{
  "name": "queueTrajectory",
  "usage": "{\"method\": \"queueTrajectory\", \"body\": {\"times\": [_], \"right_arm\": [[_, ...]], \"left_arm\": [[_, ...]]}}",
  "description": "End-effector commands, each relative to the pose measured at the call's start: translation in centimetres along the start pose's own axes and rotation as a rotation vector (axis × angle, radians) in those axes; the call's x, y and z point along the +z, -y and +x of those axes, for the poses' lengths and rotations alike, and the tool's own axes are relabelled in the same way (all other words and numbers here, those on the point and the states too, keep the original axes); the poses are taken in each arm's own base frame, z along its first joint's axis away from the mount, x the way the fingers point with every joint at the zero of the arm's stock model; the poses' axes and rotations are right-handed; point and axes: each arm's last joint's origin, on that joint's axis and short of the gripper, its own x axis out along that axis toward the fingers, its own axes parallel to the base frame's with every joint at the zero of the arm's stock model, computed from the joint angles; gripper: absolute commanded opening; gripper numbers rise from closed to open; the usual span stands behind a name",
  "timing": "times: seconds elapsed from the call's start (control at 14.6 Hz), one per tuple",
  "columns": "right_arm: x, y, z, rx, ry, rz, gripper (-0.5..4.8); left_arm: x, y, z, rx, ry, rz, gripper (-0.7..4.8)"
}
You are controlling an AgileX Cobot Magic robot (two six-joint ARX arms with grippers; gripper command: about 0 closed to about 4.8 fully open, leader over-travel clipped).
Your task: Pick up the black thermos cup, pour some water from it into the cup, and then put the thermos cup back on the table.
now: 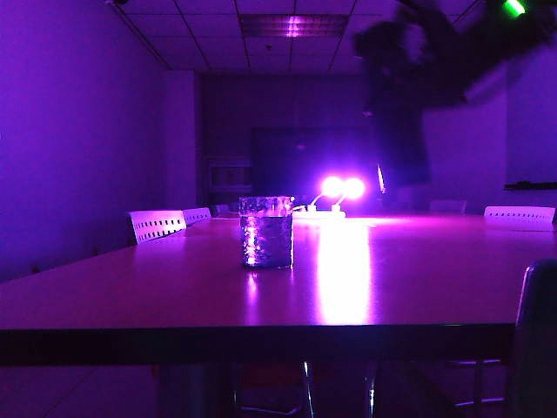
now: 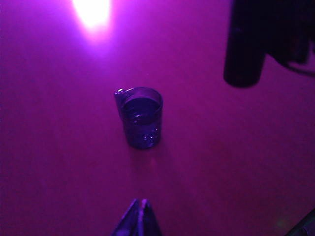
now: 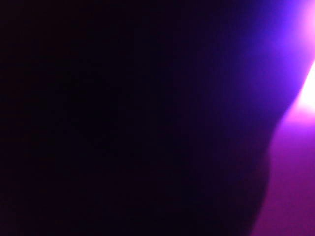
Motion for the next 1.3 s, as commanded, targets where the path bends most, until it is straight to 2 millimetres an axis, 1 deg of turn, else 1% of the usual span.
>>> {"method": "queueTrajectory", "body": {"times": [0.07, 0.21, 0.27, 0.69, 0.82, 0.96, 1.17, 1.3], "right_arm": [[-0.3, -0.5, -1.0, 0.01, 0.205, 0.041, 0.85], [-1.7, -1.0, -0.9, 0.027, 0.147, 0.064, 0.85], [-2.0, -1.3, -0.8, 0.038, 0.132, 0.063, 0.85], [-2.1, -1.4, -0.8, 0.063, 0.125, 0.068, 0.85], [-2.5, -1.4, -0.6, 0.06, 0.105, 0.075, 0.85], [-3.4, -1.2, 0.1, 0.065, 0.104, 0.073, 0.85], [-5.5, -1.0, 1.6, 0.123, 0.1, 0.078, 0.85], [-6.6, -0.9, 2.1, 0.123, 0.09, 0.082, 0.93]], "left_arm": [[0.2, 0.0, -0.1, -0.011, 0.015, -0.003, -0.05], [0.2, 0.0, -0.1, -0.011, 0.012, -0.003, -0.05], [0.2, 0.0, -0.1, -0.011, 0.012, -0.003, -0.05], [0.2, 0.0, -0.1, -0.011, 0.011, -0.003, -0.05], [0.2, 0.0, -0.1, -0.011, 0.011, -0.003, -0.05], [0.2, 0.0, -0.1, -0.011, 0.011, -0.003, -0.05], [0.2, 0.0, -0.1, -0.011, 0.011, -0.003, -0.05], [0.2, 0.0, -0.1, -0.011, 0.011, -0.003, -0.05]]}}
